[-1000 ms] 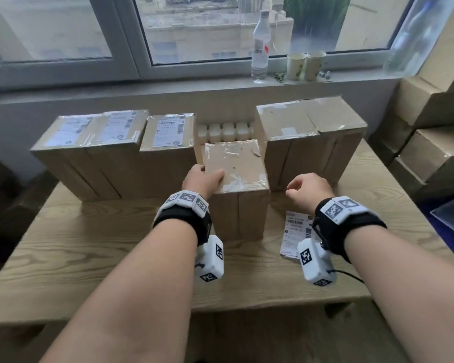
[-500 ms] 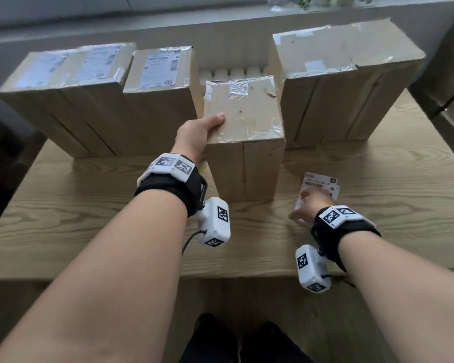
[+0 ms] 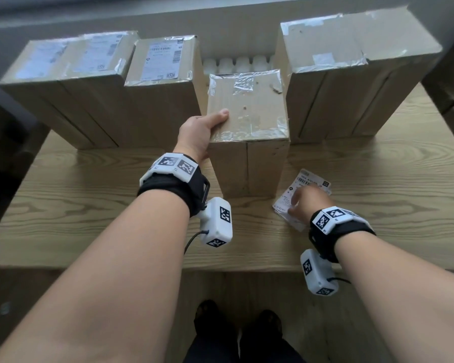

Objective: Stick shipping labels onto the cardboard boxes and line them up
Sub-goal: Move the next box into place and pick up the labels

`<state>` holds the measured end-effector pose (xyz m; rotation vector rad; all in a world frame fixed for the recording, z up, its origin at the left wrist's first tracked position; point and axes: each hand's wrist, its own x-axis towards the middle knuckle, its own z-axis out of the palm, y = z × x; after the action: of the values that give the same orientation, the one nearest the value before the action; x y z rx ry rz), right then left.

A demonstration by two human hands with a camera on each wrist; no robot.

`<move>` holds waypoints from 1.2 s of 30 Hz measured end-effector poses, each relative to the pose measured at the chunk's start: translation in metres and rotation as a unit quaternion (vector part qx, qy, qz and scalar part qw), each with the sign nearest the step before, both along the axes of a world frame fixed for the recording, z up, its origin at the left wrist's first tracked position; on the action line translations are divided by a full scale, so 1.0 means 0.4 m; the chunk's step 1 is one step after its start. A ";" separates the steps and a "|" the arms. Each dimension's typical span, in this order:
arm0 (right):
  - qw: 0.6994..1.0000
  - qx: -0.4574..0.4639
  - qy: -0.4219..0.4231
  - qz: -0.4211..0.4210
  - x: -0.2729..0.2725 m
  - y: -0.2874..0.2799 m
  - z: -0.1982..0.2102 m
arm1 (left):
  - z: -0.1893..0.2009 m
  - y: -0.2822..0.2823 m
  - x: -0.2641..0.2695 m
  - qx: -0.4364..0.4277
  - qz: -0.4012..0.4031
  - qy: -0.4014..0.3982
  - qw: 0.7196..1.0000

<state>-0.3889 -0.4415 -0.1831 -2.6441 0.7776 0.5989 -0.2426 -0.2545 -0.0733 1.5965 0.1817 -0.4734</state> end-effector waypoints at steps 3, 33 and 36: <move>1.000 -0.001 0.023 0.006 -0.001 0.000 0.014 | 0.005 0.001 -0.005 0.003 -0.003 0.007 1.000; 0.990 0.121 0.043 -0.059 -0.026 -0.010 0.088 | 0.024 0.013 -0.011 0.048 -0.015 0.040 0.998; 0.989 0.120 0.065 -0.049 -0.029 -0.005 0.079 | 0.017 0.023 -0.019 0.022 -0.011 0.037 0.999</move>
<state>-0.4003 -0.4437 -0.1517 -2.3527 0.8116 0.7902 -0.2504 -0.2451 -0.0666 1.6261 0.2311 -0.5493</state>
